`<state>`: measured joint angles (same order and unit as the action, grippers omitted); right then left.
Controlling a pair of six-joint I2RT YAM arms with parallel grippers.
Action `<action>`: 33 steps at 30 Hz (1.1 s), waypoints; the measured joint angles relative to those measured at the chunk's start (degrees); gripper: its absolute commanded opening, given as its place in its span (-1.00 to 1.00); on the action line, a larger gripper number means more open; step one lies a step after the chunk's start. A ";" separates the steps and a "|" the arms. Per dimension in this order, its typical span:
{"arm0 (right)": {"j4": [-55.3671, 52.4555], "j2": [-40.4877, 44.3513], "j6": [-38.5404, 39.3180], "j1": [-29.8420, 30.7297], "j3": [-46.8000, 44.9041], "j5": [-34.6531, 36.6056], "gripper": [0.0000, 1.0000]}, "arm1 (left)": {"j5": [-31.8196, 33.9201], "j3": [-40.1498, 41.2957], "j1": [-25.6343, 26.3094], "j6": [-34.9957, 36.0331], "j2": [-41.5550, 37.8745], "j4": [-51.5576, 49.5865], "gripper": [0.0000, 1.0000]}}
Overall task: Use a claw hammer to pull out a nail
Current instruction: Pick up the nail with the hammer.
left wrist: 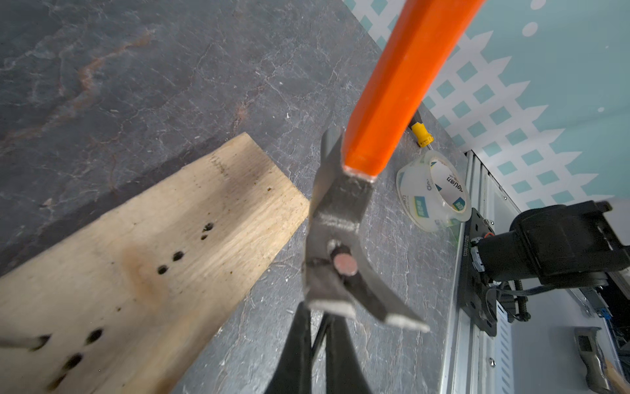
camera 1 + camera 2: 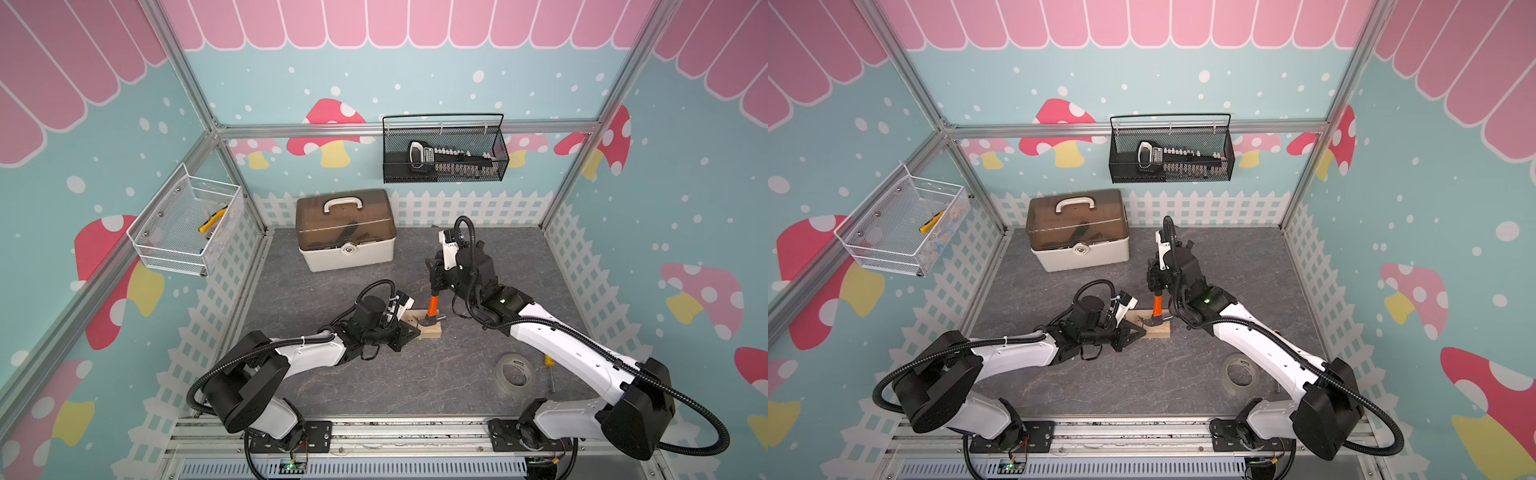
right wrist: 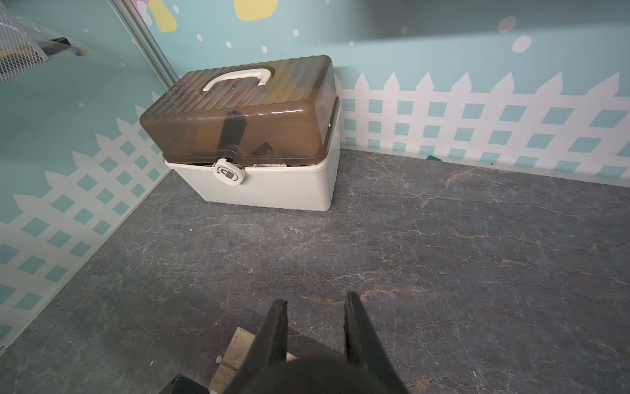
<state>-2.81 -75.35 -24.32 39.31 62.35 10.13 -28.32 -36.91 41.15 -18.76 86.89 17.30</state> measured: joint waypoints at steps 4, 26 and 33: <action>4.13 0.22 1.40 0.00 -2.23 -1.16 -1.00 | -2.01 -0.61 -0.42 -0.04 0.00 -1.86 -1.00; 14.21 0.83 6.82 -0.57 -7.76 -7.65 -1.00 | -11.50 -1.68 -6.71 -2.75 -2.27 -3.37 -1.00; 14.34 0.28 5.62 -0.57 -10.05 -6.19 -1.00 | -11.30 -2.03 -7.32 -3.69 -2.45 -3.41 -1.00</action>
<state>11.53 -75.07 -18.70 38.74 52.29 3.95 -39.62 -38.94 33.82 -22.46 84.44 13.89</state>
